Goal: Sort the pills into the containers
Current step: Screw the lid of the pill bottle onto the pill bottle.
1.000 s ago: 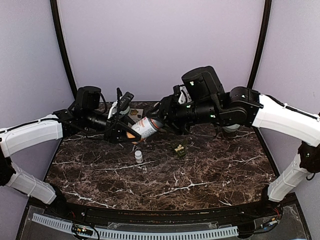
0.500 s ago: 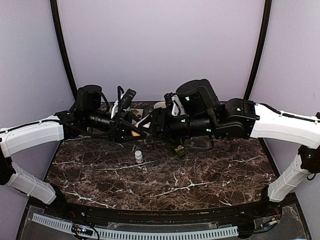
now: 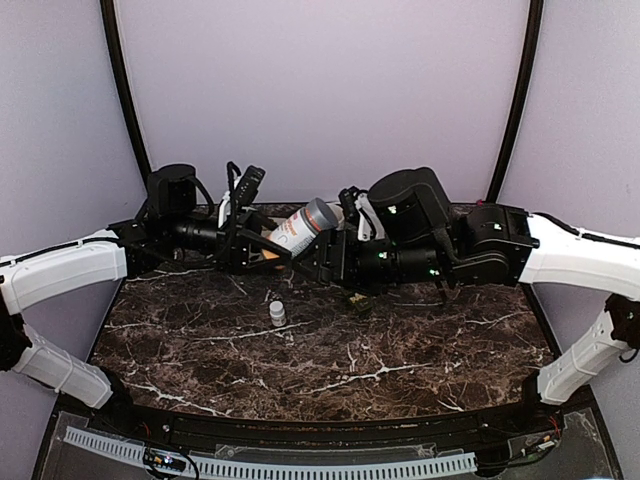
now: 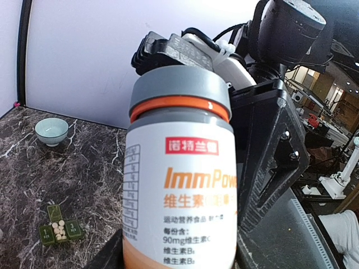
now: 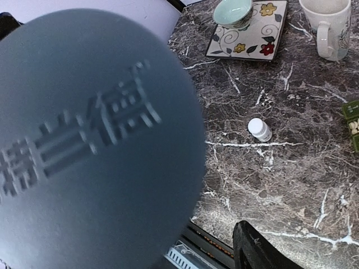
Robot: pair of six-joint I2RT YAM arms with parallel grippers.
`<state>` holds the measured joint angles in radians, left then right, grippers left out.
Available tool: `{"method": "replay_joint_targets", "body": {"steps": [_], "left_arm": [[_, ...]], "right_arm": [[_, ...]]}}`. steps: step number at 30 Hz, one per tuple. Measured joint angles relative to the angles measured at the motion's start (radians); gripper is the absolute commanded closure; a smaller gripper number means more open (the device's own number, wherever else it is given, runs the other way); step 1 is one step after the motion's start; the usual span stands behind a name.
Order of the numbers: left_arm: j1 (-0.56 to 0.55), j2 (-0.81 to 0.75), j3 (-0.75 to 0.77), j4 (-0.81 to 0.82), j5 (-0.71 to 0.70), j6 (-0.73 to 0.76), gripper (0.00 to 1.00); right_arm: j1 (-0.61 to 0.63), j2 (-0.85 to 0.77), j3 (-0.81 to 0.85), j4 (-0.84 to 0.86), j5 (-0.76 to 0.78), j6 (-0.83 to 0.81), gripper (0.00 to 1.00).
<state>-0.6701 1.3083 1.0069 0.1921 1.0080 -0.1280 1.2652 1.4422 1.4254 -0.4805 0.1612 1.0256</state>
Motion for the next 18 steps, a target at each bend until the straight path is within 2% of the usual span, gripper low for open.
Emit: {"method": "replay_joint_targets", "body": {"steps": [10, 18], "left_arm": [[0.007, 0.01, 0.0, 0.023, 0.006, -0.016, 1.0], [0.018, 0.044, 0.003, 0.045, 0.074, -0.06, 1.0]], "right_arm": [[0.066, -0.063, -0.036, -0.027, 0.082, -0.157, 0.29], [0.085, -0.244, -0.23, 0.079, 0.105, -0.402, 0.27]]}}
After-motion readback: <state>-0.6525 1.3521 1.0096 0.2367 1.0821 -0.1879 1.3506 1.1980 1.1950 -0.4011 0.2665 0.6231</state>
